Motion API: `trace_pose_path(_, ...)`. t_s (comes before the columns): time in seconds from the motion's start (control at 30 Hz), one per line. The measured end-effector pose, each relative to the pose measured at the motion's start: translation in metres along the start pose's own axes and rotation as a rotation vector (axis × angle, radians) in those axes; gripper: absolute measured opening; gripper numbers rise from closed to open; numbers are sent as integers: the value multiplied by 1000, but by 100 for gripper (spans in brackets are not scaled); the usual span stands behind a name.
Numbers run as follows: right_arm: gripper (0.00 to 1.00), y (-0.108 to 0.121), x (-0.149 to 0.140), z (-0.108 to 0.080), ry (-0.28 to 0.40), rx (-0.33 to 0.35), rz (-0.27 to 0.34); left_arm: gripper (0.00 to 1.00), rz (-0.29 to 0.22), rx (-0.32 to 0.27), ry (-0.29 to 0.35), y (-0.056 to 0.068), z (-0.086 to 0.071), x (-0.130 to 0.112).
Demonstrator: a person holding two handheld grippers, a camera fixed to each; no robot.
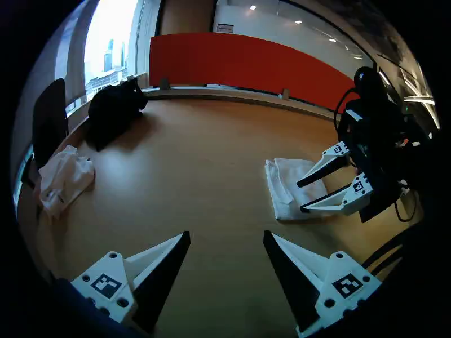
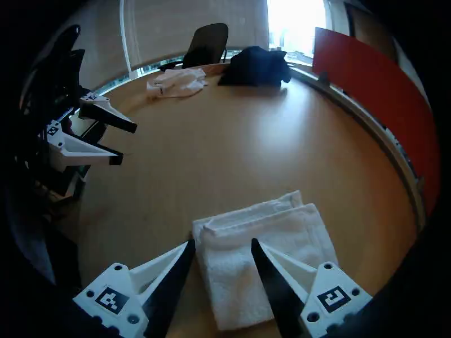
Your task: Fold towel
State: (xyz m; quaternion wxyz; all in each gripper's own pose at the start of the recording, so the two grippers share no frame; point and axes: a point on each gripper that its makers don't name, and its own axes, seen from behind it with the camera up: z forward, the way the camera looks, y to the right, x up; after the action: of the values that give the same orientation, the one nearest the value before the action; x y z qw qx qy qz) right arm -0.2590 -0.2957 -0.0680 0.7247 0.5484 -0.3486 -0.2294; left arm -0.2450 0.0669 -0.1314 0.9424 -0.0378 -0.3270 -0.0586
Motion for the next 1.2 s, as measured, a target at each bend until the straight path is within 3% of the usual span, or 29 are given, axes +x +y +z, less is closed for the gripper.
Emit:
trace_pose_path(0.37, 77, 3, -8, -13, 10, -35, 22, 96, 0, 5, -1, 0, -1, -1)
trace_pose_path(0.87, 77, 3, -60, -53, -23, -113, 105, 96, 12, 6, 3, 2, -2, -1)
trace_pose_path(1.2, 77, 1, -81, -56, -46, -134, 130, 97, 22, 6, -1, 4, -3, -2)
